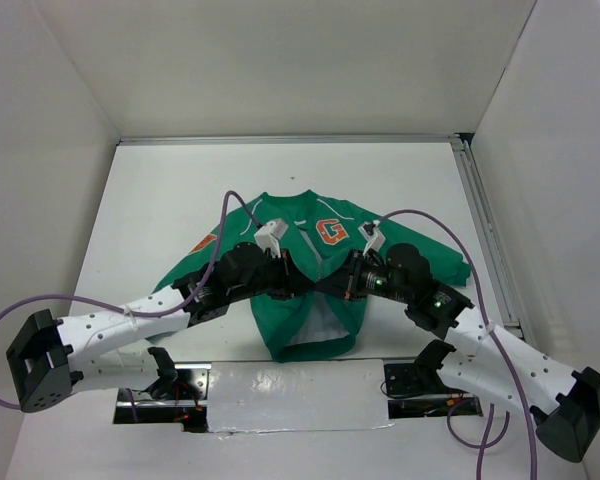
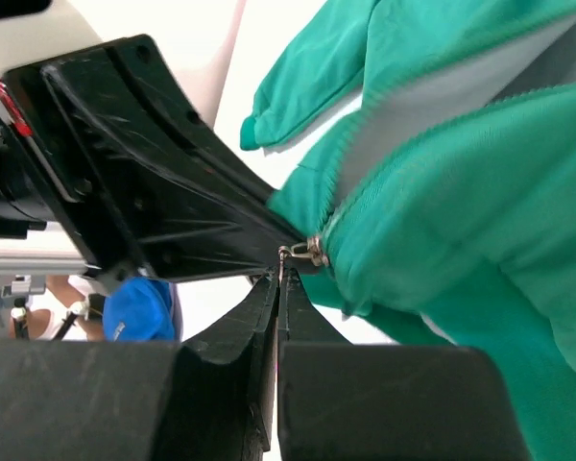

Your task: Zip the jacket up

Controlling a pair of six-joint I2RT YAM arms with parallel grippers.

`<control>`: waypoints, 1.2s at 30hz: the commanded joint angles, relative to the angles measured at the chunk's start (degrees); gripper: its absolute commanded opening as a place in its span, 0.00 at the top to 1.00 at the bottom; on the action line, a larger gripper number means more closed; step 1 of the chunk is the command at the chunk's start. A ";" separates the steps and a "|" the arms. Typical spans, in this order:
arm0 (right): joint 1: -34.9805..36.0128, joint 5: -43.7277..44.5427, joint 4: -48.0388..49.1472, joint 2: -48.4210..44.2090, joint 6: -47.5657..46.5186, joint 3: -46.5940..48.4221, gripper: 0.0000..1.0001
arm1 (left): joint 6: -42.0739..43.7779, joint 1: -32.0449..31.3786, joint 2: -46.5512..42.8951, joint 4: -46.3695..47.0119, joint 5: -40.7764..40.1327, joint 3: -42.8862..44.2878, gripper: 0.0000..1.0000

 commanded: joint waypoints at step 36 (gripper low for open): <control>-3.11 14.09 -14.87 10.63 1.85 17.26 1.00 | 16.21 -2.89 -2.71 -2.45 15.51 -7.17 1.00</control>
